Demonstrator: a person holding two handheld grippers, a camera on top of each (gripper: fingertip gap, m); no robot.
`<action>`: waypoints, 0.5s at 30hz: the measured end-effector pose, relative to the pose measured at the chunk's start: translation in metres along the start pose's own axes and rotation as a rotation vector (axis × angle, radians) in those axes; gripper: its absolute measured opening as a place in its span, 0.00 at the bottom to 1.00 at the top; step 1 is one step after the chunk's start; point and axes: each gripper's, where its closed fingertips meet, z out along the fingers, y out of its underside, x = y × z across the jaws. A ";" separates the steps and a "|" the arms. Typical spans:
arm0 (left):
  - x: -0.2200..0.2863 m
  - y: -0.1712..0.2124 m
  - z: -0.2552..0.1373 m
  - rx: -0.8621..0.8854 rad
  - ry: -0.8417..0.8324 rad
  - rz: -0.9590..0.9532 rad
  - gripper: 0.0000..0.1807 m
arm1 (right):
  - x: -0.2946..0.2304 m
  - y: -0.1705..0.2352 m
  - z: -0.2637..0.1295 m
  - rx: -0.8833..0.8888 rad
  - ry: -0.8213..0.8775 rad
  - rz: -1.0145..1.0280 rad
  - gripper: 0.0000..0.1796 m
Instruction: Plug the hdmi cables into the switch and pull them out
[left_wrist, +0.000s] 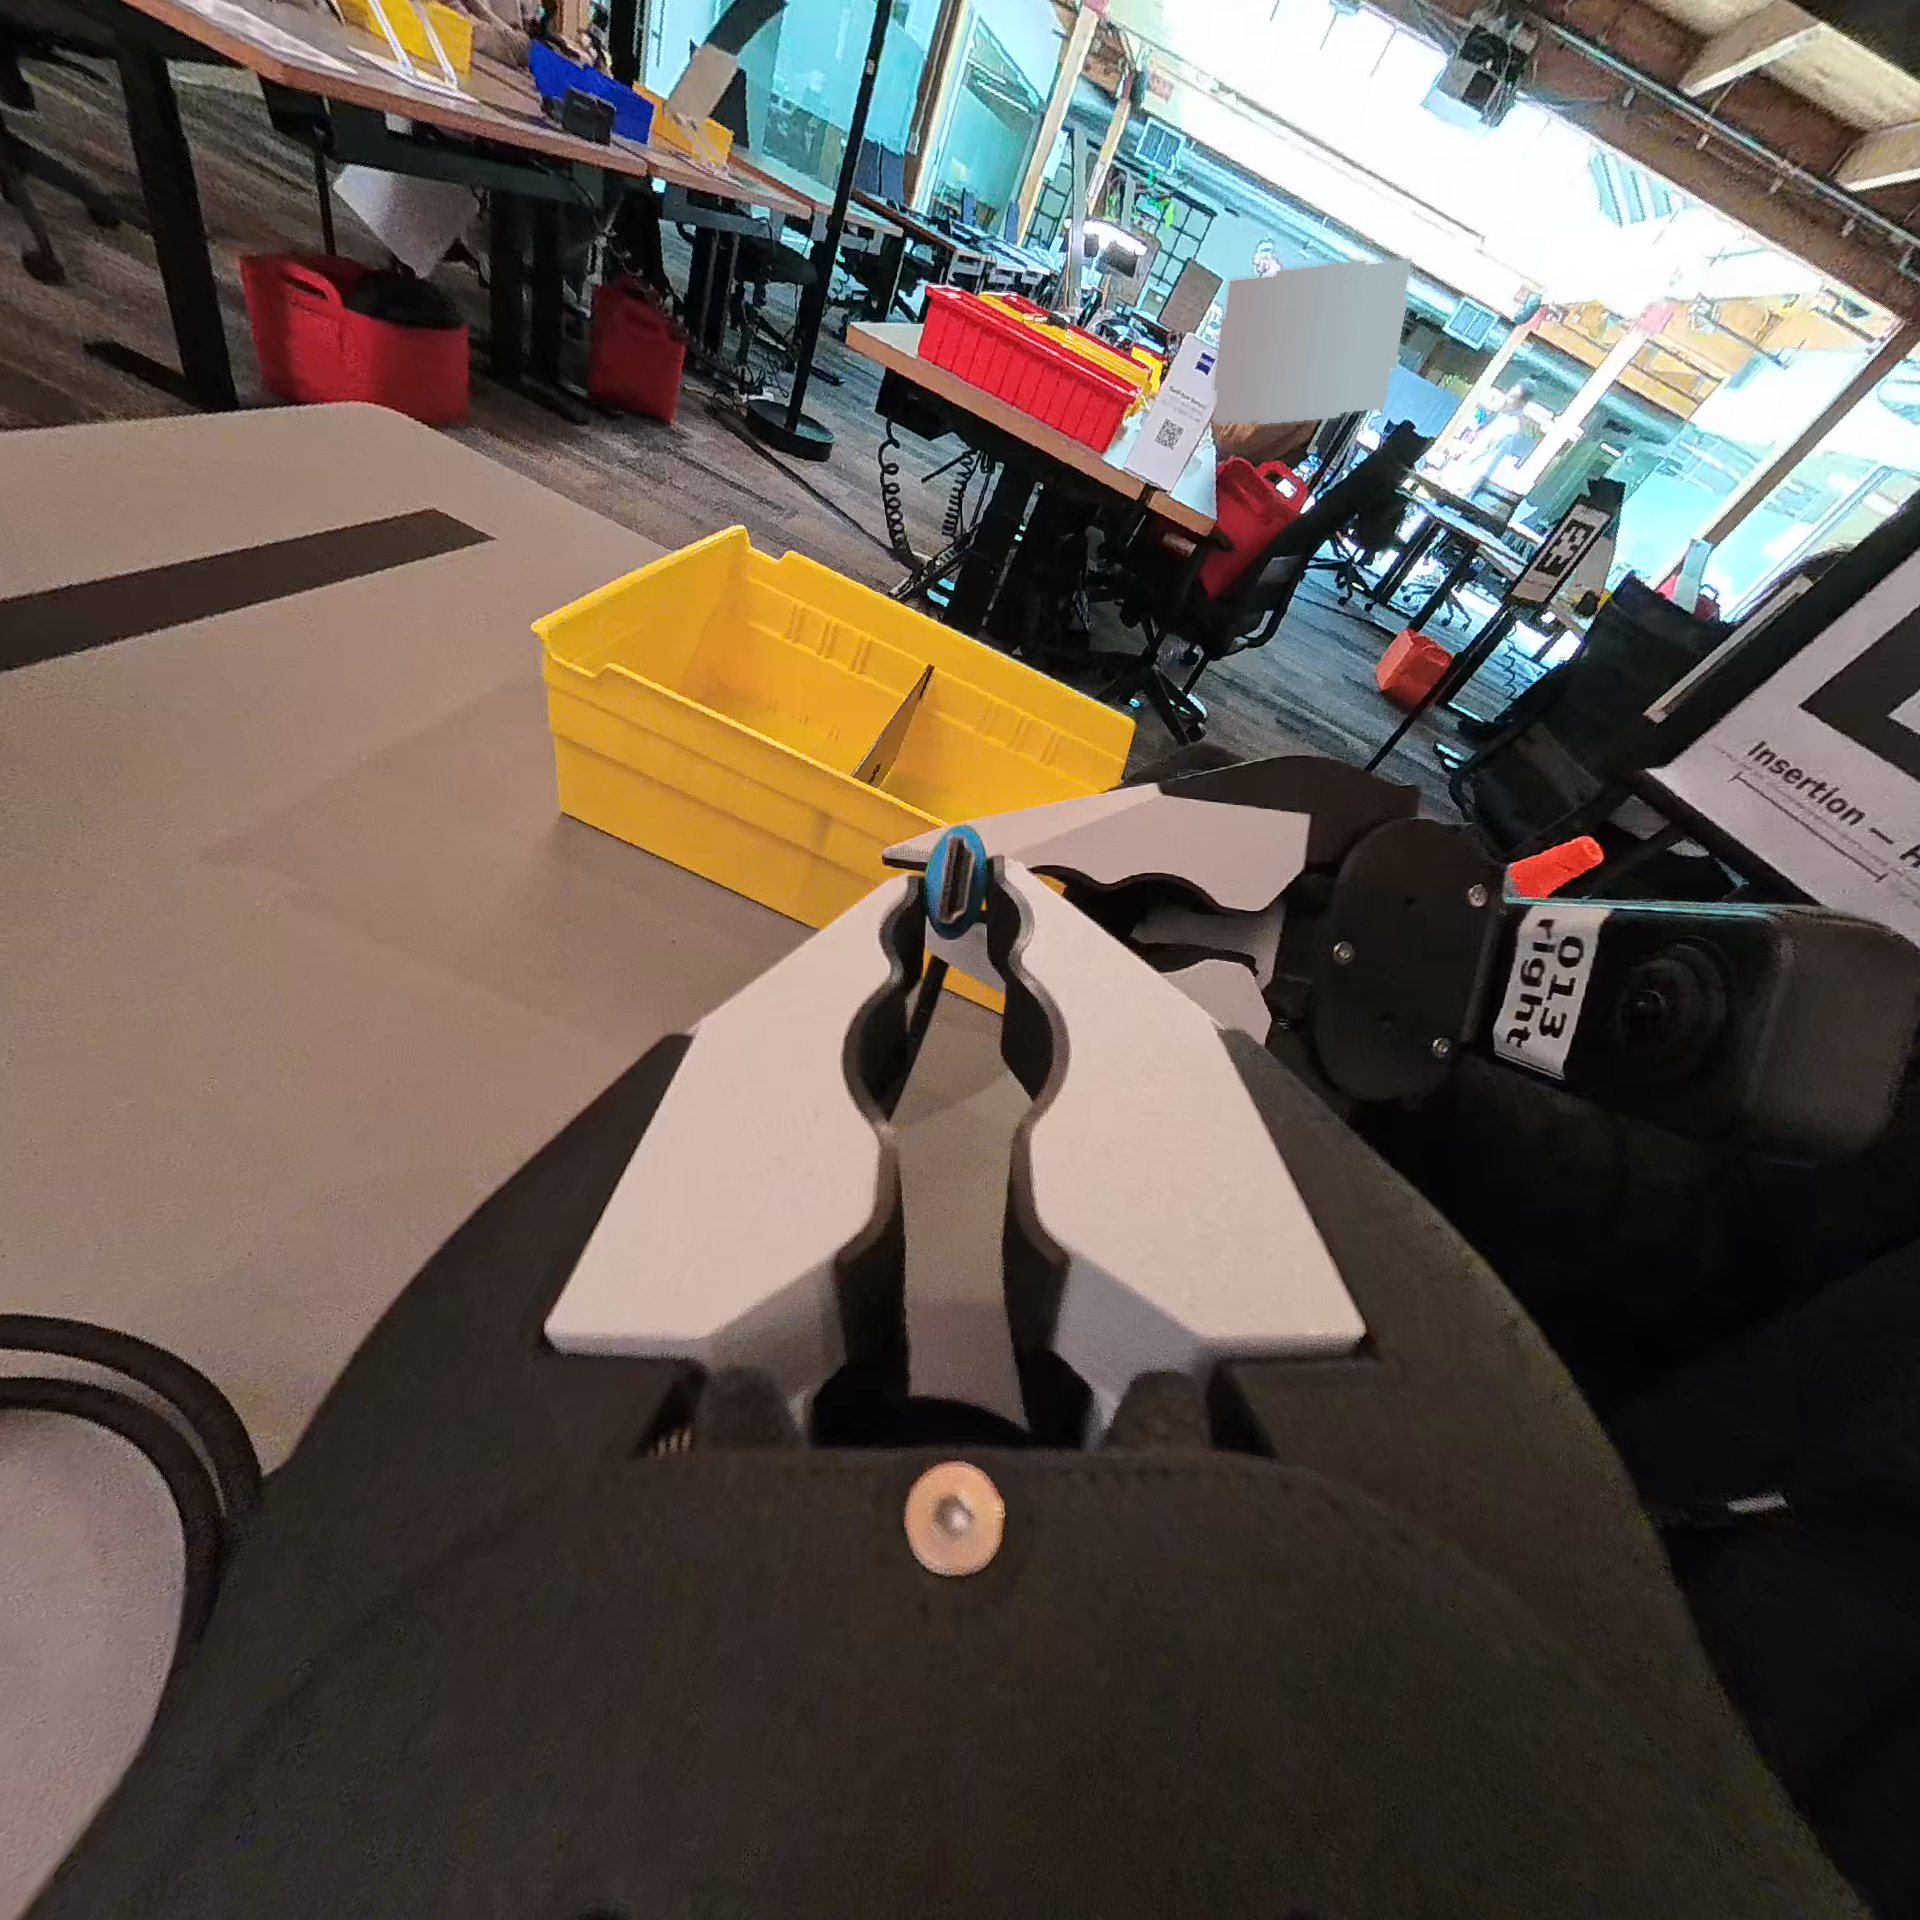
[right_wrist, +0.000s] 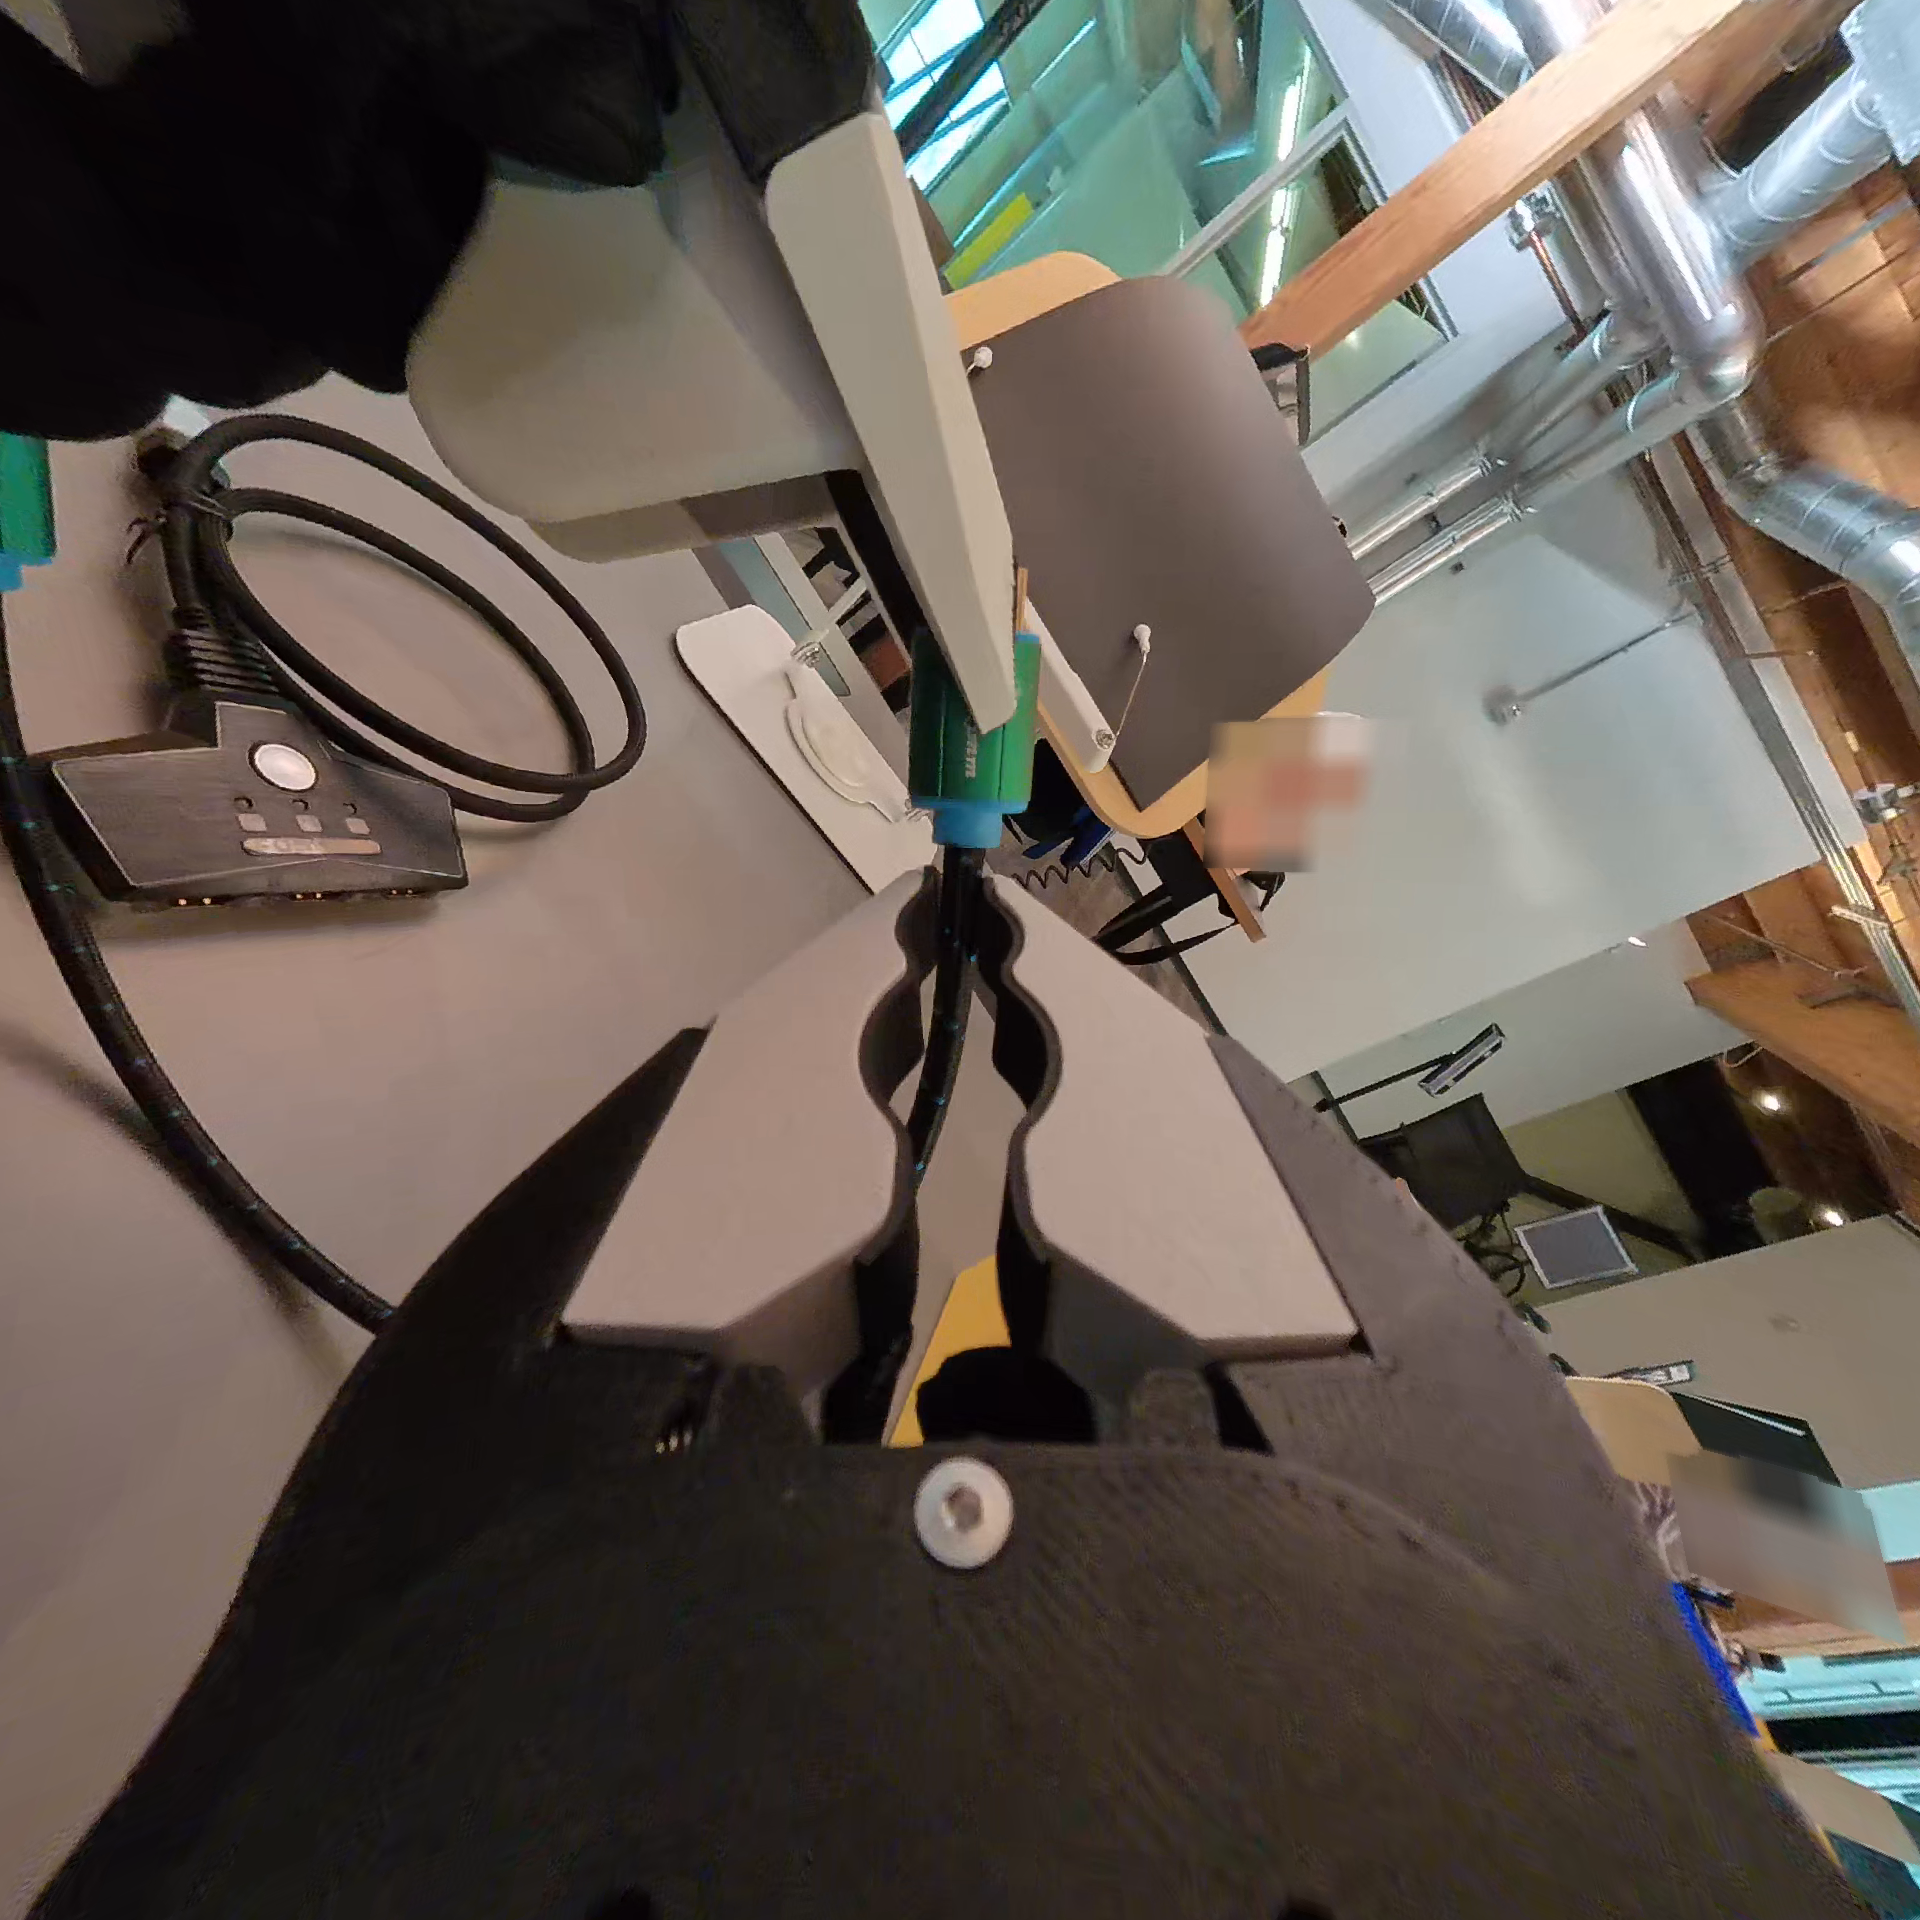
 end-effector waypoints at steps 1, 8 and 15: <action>-0.001 0.000 0.000 0.002 0.001 -0.011 0.05 | 0.000 0.000 0.000 -0.003 -0.002 -0.001 0.01; -0.005 0.003 0.001 -0.027 -0.007 -0.013 0.08 | -0.004 0.006 0.004 -0.024 -0.097 0.121 0.01; 0.009 0.001 -0.029 -0.152 -0.134 0.273 0.19 | 0.016 0.011 0.007 -0.011 -0.105 0.319 0.01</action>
